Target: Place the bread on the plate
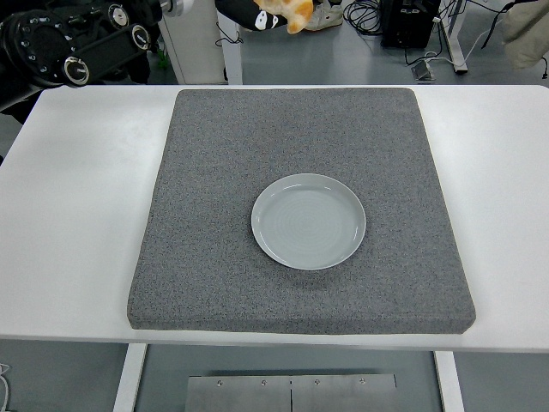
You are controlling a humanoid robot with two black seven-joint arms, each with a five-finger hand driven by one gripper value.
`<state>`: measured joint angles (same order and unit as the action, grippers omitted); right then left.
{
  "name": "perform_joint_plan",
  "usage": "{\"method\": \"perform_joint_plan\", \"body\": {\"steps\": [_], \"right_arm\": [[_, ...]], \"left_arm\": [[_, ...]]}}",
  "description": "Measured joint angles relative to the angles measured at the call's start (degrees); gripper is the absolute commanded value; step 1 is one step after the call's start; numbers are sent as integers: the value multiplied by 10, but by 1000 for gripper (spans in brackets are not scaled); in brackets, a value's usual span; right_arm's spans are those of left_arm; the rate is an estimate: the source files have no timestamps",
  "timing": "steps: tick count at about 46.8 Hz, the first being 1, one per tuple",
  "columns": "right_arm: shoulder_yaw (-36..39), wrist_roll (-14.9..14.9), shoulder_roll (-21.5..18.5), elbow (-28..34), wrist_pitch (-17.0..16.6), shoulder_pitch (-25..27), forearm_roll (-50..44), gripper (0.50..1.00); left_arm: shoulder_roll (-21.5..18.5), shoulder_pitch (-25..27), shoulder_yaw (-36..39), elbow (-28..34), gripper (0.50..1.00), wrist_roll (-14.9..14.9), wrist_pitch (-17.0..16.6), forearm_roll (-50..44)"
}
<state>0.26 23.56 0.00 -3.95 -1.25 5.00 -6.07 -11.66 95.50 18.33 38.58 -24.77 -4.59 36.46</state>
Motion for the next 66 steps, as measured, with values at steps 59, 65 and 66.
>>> {"method": "perform_joint_plan", "body": {"steps": [59,65,66], "right_arm": [[1,0,0,-2,0,0,0,1000],[1,0,0,-2,0,0,0,1000],[1,0,0,-2,0,0,0,1000]], "left_arm": [[117,-206,63,52,500,-77,-125,105],[117,-220,65,74,500,-80,-126,114],[117,-222,65,76,500,-81,-126,118]]}}
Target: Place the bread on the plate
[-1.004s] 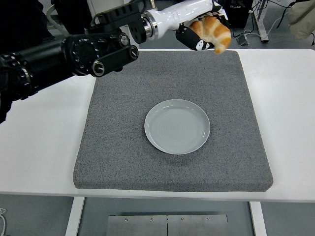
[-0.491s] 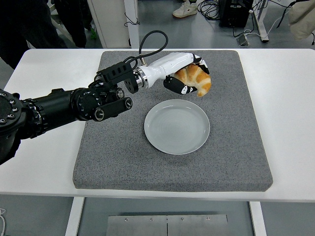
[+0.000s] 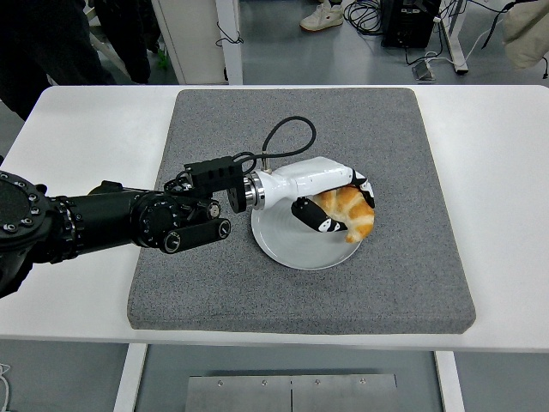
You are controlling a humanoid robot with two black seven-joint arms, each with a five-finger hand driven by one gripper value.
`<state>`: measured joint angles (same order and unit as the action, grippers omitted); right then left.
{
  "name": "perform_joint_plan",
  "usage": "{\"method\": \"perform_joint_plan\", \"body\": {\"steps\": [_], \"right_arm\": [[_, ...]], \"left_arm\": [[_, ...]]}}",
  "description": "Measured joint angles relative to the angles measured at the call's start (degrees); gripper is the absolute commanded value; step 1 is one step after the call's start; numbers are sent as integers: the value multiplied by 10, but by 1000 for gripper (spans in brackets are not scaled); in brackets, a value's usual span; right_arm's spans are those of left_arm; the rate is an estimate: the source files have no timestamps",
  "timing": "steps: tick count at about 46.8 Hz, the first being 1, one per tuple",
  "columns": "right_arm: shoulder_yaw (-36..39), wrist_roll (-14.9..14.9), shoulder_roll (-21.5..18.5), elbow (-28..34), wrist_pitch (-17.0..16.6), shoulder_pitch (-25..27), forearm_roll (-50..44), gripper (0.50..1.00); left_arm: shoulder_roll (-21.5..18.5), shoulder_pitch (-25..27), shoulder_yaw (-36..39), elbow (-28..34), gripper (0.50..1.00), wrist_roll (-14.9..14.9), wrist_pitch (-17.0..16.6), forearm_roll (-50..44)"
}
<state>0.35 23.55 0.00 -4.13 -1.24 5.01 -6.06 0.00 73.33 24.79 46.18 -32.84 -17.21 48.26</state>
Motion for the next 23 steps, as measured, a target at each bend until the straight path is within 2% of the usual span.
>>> {"method": "perform_joint_plan", "body": {"steps": [7,17,23], "right_arm": [[0,0,0,0,0,0,0,1000],[0,0,0,0,0,-1,0,1000],[0,0,0,0,0,-2,0,1000]], "left_arm": [[-1,-16,-1,6,500,-6,-1,16],[-45,-18,-4,26,500,-17,-7,17],[-58,-19,-6,31,500,-17,-8,17]]}}
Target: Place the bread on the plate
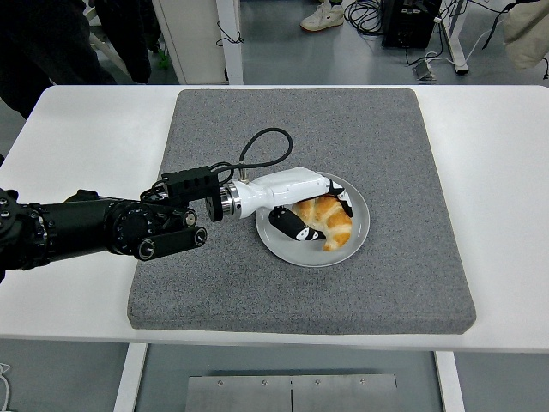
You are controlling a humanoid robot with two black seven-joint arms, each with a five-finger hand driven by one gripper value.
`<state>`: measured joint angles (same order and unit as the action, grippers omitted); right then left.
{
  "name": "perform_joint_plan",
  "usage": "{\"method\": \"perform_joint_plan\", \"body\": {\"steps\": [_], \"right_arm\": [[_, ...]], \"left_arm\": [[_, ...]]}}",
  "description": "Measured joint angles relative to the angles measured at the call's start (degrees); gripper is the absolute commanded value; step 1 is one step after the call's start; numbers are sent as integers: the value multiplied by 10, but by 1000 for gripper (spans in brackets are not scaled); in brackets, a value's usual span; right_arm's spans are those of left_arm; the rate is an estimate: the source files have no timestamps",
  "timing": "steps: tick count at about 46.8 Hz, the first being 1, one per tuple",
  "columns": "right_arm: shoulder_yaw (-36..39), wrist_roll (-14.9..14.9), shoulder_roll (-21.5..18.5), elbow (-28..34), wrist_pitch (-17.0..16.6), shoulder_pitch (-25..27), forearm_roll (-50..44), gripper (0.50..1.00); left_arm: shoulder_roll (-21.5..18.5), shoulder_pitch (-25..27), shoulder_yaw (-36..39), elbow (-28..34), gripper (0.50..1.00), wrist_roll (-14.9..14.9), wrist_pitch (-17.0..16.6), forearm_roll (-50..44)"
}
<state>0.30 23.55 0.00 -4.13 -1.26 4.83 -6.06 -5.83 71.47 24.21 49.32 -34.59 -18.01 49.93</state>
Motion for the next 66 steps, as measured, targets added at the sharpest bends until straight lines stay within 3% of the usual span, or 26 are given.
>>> {"method": "perform_joint_plan", "body": {"steps": [26,31,46,66], "right_arm": [[0,-1,0,0,0,-2,0,1000],[1,-1,0,0,0,-2,0,1000],[1,0,0,0,0,-1,0,1000],[0,0,0,0,0,-1,0,1000]], "left_arm": [[0,-9,-16,0,505,0,1,-8],[-1,-14,-23,0,586,0,1,-9],[-10,-22,-24,0,746,-2,1,-9],[-25,-26,-26,0,869,-2,1,-10]]}}
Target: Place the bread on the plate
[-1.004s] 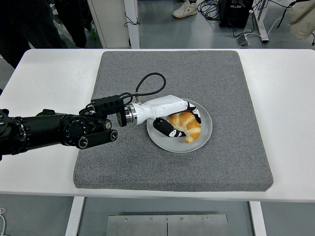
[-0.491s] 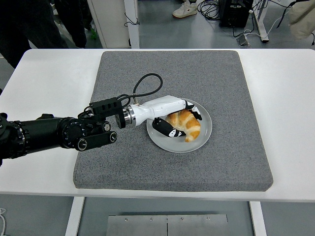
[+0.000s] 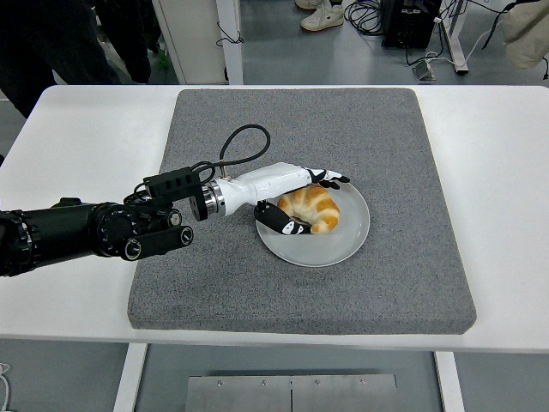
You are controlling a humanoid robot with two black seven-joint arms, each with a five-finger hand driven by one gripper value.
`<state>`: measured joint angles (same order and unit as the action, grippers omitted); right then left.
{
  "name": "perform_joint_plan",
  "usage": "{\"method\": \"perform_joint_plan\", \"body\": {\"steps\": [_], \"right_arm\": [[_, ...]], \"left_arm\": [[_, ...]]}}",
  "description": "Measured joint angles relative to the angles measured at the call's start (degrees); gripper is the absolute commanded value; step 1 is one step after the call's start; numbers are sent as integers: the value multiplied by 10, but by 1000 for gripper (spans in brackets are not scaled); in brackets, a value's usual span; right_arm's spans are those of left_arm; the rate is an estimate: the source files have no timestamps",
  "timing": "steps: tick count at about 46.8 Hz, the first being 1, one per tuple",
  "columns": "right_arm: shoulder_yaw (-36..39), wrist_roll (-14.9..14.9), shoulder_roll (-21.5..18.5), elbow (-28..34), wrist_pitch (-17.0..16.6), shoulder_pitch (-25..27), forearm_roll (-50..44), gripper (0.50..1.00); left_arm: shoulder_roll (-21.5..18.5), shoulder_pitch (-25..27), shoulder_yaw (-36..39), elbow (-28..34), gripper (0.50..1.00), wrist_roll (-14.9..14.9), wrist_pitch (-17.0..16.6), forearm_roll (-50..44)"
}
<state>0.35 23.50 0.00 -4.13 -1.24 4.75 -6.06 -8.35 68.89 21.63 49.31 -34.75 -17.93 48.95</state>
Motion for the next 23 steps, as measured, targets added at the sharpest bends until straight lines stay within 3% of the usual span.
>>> {"method": "perform_joint_plan", "body": {"steps": [13,23], "right_arm": [[0,0,0,0,0,0,0,1000],[0,0,0,0,0,0,0,1000]], "left_arm": [[0,-8,-28,0,896,0,0,0],[4,-10,-94,0,911,2,7,-15]]}}
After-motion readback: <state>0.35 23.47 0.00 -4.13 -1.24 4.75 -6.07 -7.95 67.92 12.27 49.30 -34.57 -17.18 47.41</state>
